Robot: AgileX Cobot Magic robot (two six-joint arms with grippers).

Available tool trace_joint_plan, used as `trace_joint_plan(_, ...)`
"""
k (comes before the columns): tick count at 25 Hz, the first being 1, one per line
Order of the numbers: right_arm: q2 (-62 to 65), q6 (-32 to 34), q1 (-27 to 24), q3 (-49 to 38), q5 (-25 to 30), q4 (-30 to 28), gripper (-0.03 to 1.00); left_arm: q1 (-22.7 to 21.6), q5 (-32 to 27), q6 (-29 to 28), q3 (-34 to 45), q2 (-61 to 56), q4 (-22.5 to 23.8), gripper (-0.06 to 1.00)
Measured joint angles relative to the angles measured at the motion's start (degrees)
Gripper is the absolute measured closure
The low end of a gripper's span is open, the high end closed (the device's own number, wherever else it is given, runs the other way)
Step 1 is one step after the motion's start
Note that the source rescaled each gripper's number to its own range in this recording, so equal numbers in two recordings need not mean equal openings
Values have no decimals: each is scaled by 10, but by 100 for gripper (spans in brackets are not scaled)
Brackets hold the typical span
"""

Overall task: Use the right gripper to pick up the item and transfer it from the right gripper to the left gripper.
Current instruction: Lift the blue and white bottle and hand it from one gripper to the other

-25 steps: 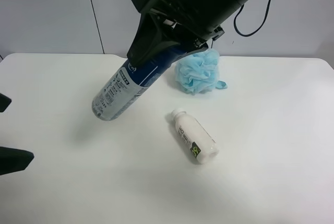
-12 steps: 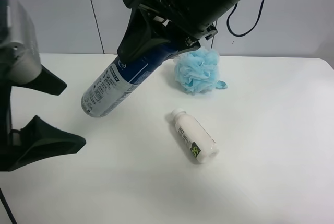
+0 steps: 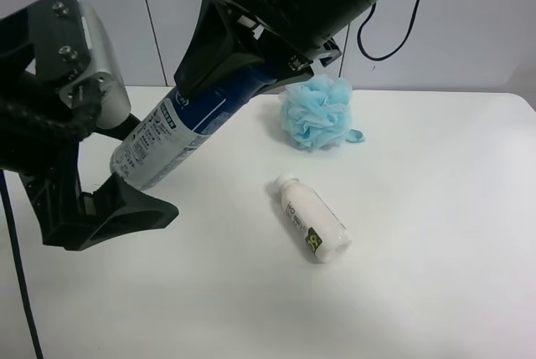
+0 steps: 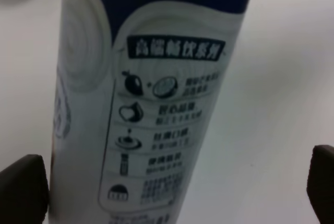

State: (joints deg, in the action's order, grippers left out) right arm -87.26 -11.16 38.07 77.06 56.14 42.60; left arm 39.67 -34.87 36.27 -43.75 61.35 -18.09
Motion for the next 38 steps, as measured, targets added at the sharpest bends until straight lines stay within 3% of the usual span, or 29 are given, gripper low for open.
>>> trace_joint_plan(10,0,-11,0,0,10,35,96,0,22,2,0,0,-4,-5)
trace_joint_plan(13,0,-16,0,0,14,37,96,0,24,2,0,0,-4,3)
trace_joint_plan(17,0,-18,0,0,14,37,96,0,25,2,0,0,-4,35)
trace_joint_plan(21,0,-19,0,0,19,39,96,0,26,5,0,0,-2,90)
trace_joint_plan(32,0,-19,0,0,10,44,96,3,25,11,0,0,-3,92)
trace_joint_plan(33,0,-20,0,0,8,46,89,3,25,11,0,0,-3,92)
trace_joint_plan(34,0,-24,0,0,2,56,71,3,21,10,0,0,-3,93)
trace_joint_plan(35,1,-31,0,1,-3,61,43,3,14,9,0,2,-1,94)
trace_joint_plan(36,2,-39,0,3,-3,62,24,3,9,8,0,5,0,94)
trace_joint_plan(38,3,-46,0,3,-4,63,7,3,5,7,0,6,0,94)
